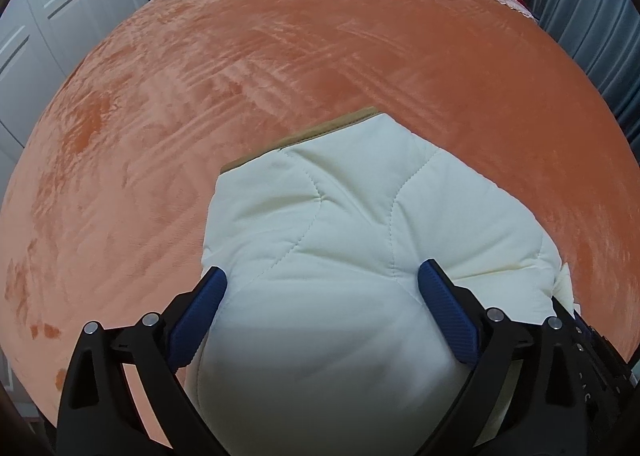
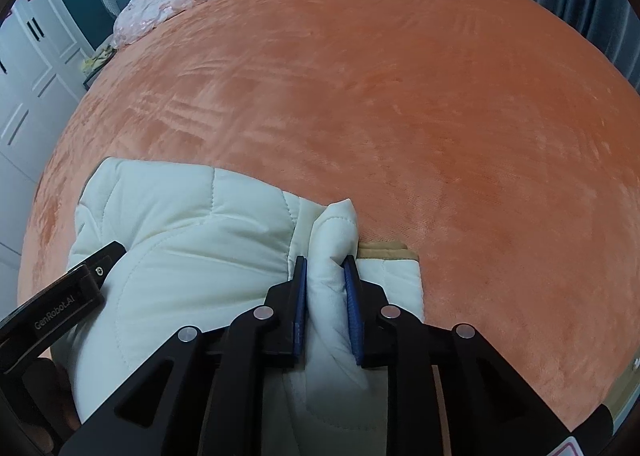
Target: Fold large clothes
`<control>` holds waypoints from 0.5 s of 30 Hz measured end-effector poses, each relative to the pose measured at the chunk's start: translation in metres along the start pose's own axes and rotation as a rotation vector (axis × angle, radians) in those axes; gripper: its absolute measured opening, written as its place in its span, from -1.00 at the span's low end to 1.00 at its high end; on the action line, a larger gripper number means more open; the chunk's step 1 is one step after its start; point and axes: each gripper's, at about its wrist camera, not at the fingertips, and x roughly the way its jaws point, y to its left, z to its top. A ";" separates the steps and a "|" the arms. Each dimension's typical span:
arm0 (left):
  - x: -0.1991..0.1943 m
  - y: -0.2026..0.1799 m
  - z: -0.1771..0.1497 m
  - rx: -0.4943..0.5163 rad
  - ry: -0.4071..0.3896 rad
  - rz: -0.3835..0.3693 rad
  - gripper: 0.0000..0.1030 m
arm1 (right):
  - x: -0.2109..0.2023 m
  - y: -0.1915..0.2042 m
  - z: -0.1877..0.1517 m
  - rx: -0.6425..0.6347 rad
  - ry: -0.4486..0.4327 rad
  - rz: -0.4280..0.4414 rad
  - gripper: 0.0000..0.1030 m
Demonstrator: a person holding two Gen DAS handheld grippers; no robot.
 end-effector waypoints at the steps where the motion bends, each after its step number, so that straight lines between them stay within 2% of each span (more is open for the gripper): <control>1: 0.002 0.000 -0.001 -0.002 -0.001 0.004 0.86 | 0.002 0.000 0.000 -0.001 -0.002 0.002 -0.60; 15: 0.019 -0.005 -0.005 -0.013 -0.044 0.050 0.91 | 0.012 0.004 -0.003 -0.029 -0.051 0.002 -0.59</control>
